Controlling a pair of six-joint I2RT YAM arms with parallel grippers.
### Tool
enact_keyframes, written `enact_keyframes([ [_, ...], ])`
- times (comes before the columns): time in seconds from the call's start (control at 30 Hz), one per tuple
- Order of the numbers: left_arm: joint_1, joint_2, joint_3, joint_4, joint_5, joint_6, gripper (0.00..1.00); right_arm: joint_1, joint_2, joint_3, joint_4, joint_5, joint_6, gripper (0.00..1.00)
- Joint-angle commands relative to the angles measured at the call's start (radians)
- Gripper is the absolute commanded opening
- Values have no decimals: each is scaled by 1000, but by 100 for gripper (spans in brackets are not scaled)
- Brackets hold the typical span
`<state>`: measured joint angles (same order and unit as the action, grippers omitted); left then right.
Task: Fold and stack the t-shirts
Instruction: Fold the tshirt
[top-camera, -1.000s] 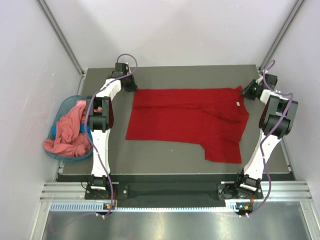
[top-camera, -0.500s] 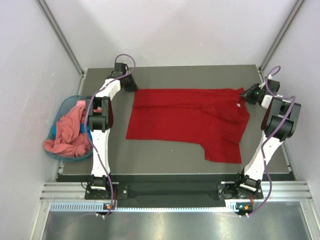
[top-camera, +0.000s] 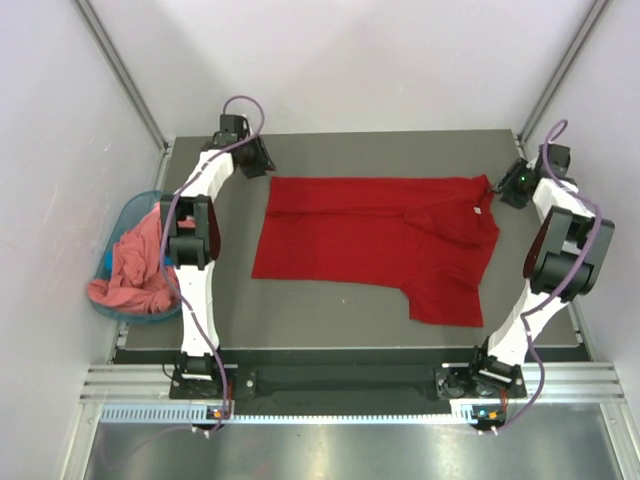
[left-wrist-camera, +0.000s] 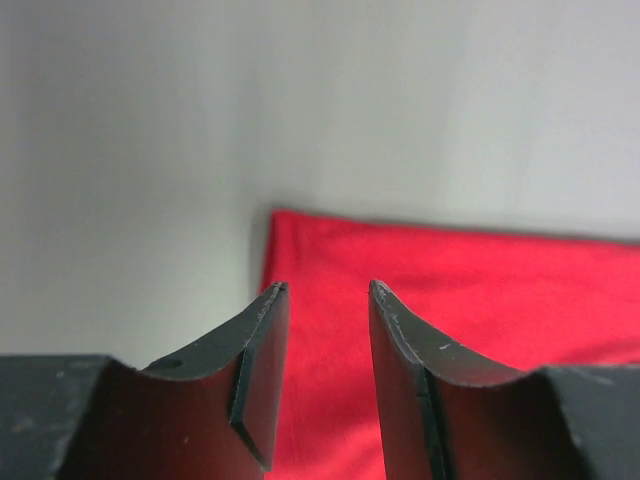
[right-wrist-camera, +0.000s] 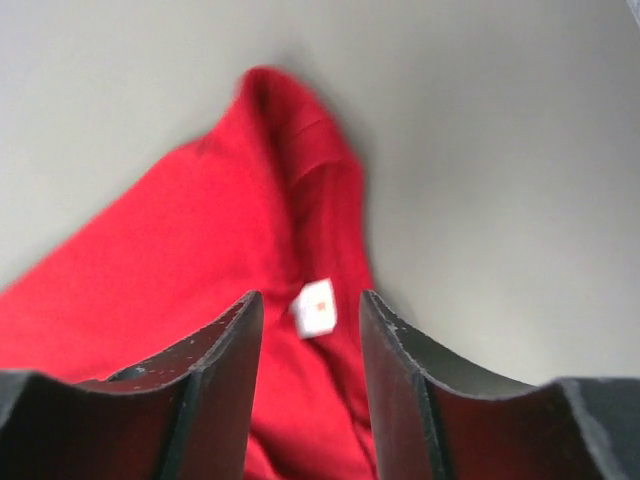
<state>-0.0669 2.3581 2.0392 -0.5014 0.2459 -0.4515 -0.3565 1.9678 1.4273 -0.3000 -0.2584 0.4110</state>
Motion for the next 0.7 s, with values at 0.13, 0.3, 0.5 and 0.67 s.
enact_keyframes([
  [0.13, -36, -238, -183, 1, 67, 14, 43, 190, -188, -93, -57, -138, -263, 47],
  [0.3, -54, -249, -321, 56, 144, -30, 43, 307, -106, -27, -168, -154, -438, 52],
  [0.5, -53, -209, -364, 34, 148, -41, 43, 320, -27, 16, -246, -110, -543, 56],
  [0.67, -53, -211, -366, 9, 148, -44, 43, 379, -24, -8, -212, -134, -584, 57],
])
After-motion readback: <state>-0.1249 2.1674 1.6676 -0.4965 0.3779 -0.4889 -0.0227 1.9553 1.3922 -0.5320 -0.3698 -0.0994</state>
